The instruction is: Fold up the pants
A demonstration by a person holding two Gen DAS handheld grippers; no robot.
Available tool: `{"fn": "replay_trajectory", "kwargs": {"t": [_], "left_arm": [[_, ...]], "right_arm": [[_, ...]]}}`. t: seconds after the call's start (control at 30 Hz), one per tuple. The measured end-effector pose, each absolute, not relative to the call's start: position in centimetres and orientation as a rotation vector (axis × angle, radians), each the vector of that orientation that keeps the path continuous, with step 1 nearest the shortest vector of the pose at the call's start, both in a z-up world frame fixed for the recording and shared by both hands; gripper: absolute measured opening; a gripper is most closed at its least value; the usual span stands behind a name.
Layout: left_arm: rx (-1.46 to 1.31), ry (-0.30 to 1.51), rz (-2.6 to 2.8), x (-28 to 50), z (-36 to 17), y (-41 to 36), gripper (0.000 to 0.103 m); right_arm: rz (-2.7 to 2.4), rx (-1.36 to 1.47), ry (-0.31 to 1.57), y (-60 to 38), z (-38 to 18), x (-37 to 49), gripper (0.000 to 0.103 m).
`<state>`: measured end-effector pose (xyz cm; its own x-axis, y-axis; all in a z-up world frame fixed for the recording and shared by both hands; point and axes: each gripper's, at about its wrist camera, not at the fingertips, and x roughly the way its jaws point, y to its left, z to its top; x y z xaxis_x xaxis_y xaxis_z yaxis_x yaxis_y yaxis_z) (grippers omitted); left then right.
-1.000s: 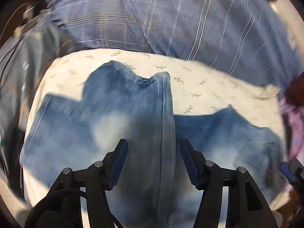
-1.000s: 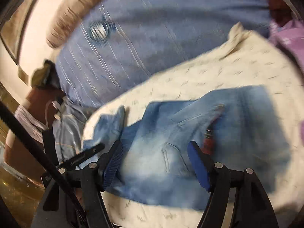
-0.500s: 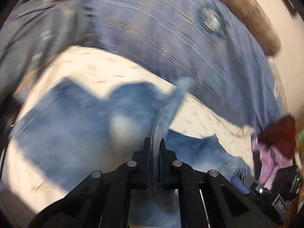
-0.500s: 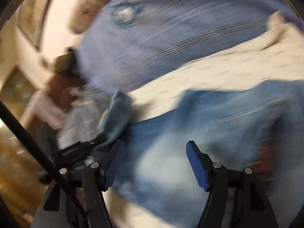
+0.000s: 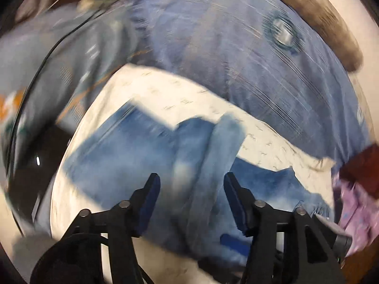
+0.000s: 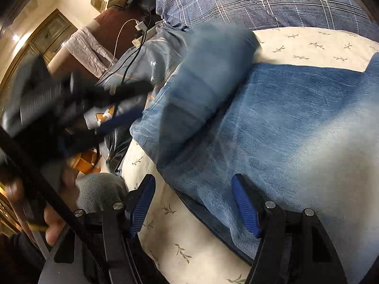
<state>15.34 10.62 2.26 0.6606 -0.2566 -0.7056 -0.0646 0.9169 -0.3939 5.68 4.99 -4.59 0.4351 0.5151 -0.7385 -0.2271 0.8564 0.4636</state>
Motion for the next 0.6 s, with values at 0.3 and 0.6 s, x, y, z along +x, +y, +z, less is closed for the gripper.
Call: {"fn": "replay_trajectory", "kwargs": {"t": [0.3, 0.6], "left_arm": [[-0.072, 1.140, -0.165, 25.1, -0.9, 3.8, 0.020], [-0.555, 0.787, -0.066, 16.9, 3.2, 16.6, 0.004]], "right_arm": [[0.464, 0.348, 1.024, 4.2, -4.4, 6.4, 0.060], [0.517, 0.339, 0.976, 5.2, -3.6, 6.3, 0.051]]}}
